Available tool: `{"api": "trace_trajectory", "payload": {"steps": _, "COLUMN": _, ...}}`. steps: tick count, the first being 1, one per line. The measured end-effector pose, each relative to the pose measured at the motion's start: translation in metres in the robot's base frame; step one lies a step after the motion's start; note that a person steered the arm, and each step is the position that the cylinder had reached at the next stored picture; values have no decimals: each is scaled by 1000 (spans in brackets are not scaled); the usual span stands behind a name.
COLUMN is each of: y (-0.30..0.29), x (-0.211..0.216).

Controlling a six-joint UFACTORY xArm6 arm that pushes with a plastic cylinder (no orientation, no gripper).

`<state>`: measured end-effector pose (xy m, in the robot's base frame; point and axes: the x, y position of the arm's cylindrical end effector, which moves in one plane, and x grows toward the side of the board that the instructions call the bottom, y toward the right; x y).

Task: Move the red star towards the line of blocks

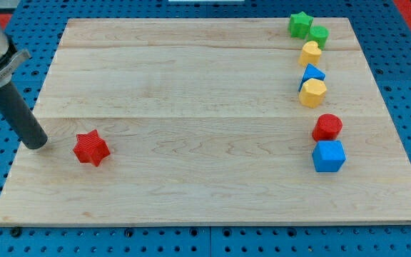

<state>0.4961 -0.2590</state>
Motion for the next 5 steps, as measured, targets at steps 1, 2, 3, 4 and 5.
{"api": "trace_trajectory", "payload": {"steps": 1, "y": 1, "x": 1}}
{"api": "trace_trajectory", "payload": {"steps": 2, "y": 36, "x": 4}}
{"api": "trace_trajectory", "payload": {"steps": 3, "y": 43, "x": 4}}
{"api": "trace_trajectory", "payload": {"steps": 4, "y": 44, "x": 5}}
{"api": "trace_trajectory", "payload": {"steps": 5, "y": 55, "x": 6}}
